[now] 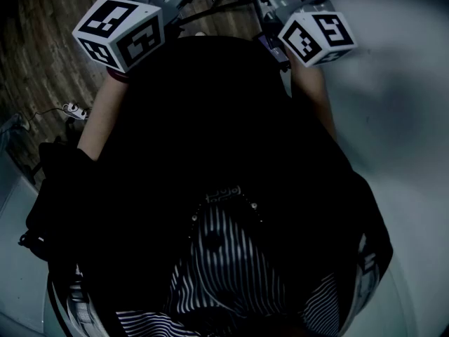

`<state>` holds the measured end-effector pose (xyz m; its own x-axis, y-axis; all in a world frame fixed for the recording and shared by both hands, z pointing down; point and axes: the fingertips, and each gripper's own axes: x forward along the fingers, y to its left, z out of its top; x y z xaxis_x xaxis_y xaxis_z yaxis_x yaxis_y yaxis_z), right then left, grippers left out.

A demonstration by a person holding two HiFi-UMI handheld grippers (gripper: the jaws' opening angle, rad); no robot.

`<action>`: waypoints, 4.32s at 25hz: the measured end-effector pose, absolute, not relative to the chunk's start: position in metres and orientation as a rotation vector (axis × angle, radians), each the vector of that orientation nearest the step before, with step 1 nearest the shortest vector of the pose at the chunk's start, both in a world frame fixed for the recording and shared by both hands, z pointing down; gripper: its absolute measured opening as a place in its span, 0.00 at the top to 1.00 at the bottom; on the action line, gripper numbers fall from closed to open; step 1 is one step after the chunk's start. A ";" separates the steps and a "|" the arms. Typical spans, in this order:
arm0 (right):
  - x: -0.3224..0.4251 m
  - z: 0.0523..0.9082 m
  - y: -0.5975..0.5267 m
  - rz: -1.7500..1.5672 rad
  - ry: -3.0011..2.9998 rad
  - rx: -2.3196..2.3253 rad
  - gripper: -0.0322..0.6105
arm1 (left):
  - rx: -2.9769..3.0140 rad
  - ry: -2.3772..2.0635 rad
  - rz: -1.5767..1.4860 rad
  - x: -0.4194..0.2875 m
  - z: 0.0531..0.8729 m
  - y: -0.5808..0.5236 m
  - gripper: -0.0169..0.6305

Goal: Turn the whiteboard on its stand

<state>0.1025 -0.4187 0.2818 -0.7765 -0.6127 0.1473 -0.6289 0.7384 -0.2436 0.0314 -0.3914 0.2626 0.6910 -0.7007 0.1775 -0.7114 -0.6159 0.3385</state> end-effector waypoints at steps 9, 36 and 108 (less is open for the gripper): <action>0.084 0.293 -0.437 0.308 -2.766 1.077 0.55 | 2.481 -1.104 0.001 0.020 0.274 -0.396 0.97; 0.067 0.323 -0.460 0.354 -2.535 1.163 0.62 | 2.354 -1.093 -0.207 -0.041 0.252 -0.393 0.97; -0.006 0.353 -0.435 0.342 -2.414 1.137 0.70 | 2.347 -1.169 -0.171 -0.099 0.287 -0.341 0.97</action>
